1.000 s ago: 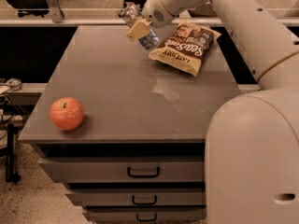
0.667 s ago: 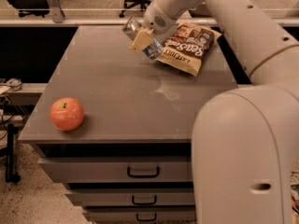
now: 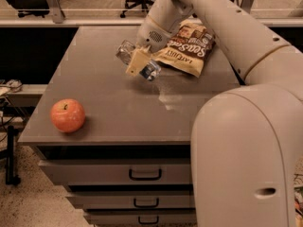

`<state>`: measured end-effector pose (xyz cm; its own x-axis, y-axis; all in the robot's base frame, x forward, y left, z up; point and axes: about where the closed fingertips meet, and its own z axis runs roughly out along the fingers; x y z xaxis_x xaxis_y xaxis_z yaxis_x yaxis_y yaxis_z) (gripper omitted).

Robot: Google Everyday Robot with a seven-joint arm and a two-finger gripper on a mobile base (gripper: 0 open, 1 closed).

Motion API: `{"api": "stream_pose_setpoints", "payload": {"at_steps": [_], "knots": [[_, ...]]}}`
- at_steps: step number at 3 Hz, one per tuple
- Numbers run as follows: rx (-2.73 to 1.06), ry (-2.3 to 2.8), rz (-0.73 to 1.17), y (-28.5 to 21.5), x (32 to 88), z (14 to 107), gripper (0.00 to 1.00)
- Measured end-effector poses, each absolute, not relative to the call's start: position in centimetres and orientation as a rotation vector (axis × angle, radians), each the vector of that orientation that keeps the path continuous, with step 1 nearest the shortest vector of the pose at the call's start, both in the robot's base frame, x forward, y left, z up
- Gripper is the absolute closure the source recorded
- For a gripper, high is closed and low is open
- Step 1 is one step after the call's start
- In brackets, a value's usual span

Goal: Knock redbull can over

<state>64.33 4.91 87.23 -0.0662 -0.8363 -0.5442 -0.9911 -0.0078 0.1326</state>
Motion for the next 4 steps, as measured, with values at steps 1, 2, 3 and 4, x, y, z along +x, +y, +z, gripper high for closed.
{"api": "stream_pose_setpoints", "payload": {"at_steps": [1,2,3,4], "knots": [[-1.93,1.969,0.753,6.4,62.4,86.6,0.59],[-1.926,1.969,0.748,7.5,61.3,86.3,0.35],[-1.918,1.962,0.747,8.2,60.6,86.3,0.12],[-1.908,1.958,0.746,8.5,60.1,86.4,0.0]]}}
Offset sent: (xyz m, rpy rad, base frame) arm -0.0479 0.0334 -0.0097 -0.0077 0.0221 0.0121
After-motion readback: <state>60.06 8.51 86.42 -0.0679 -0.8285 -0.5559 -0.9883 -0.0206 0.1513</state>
